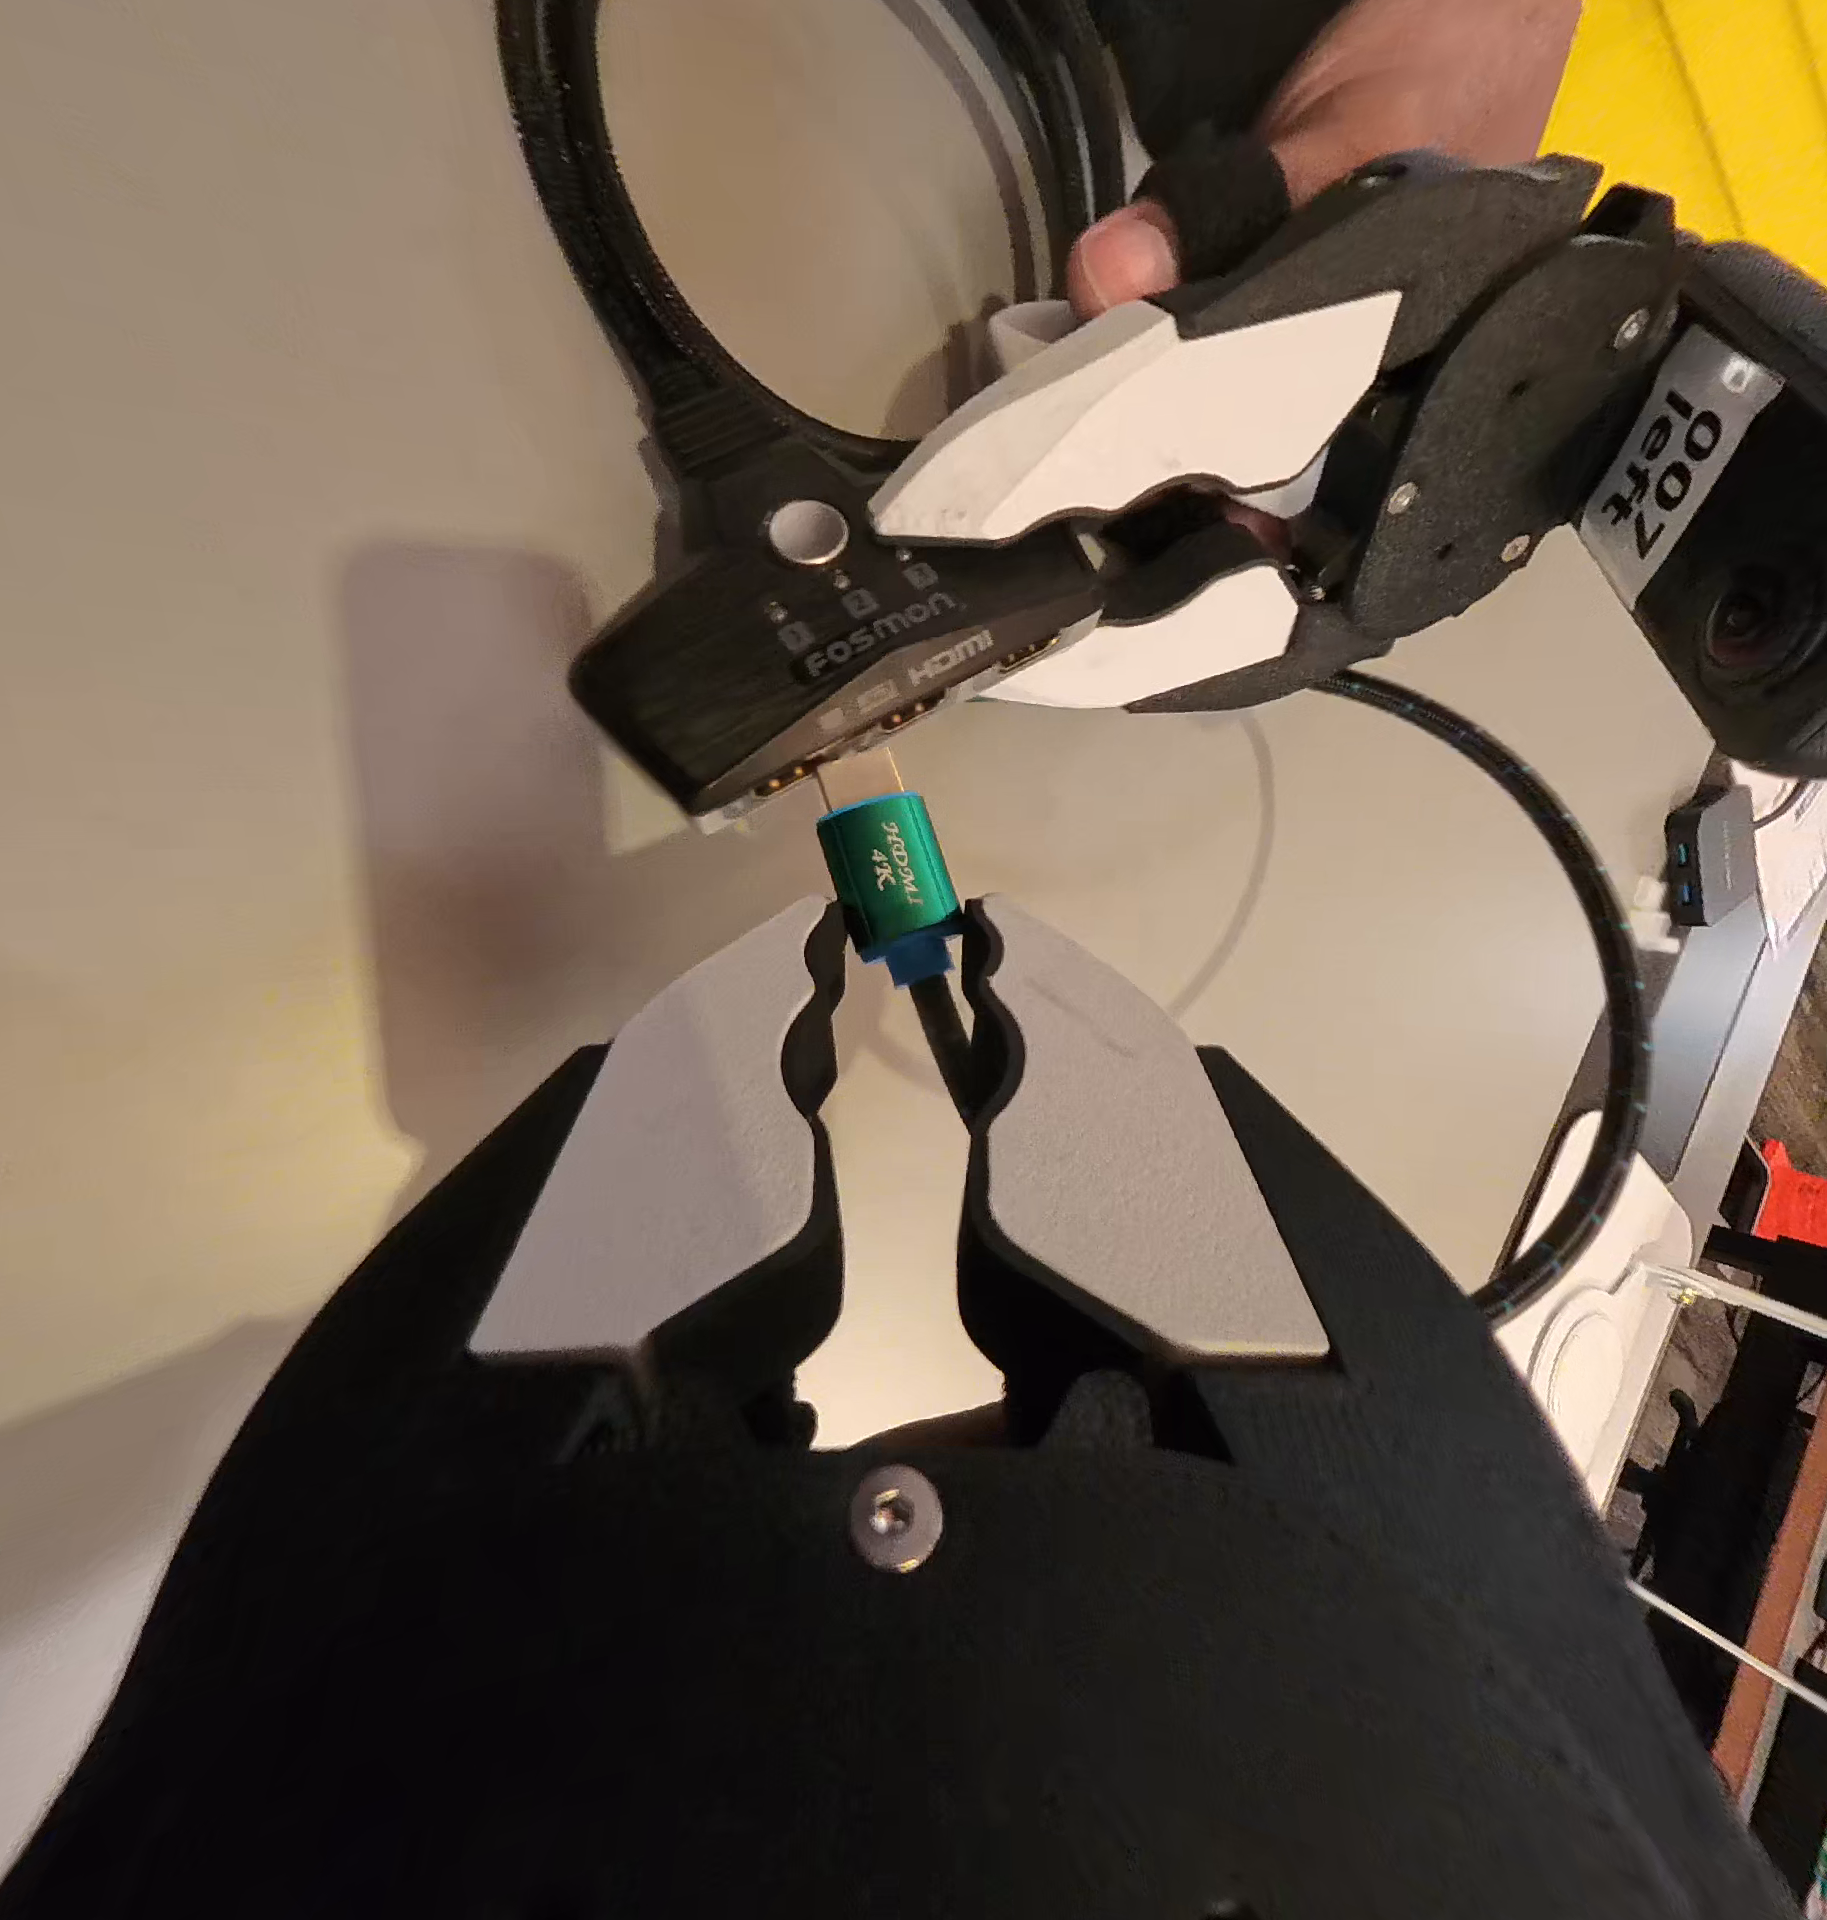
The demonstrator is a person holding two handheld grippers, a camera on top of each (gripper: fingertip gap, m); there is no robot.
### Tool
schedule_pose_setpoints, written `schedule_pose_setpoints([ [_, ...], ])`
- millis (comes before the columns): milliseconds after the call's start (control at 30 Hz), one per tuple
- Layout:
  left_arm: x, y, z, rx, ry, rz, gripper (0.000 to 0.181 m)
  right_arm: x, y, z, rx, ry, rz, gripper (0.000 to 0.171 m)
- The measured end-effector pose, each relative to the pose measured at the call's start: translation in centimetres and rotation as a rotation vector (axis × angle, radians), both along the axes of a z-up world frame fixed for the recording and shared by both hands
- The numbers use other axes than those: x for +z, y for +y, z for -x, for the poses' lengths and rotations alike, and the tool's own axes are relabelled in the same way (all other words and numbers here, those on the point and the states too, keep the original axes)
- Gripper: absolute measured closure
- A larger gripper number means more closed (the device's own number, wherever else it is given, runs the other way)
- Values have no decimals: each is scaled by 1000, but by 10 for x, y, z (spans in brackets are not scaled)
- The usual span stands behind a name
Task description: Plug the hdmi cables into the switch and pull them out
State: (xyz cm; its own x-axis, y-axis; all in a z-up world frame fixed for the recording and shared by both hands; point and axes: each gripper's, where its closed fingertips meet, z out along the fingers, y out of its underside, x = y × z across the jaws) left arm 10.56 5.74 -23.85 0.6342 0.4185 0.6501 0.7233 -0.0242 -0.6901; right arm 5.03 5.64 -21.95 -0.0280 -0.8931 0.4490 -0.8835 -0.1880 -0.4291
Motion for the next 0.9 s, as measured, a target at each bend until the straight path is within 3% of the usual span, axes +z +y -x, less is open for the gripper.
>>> schedule_pose_setpoints([
  [467,0,2,-3,-36,24,11,155,-4,13,-4,37,32,3,150],
  [900,-2,4,-4,-41,9,30,155,-5,16,-5,49,197,78,151],
])
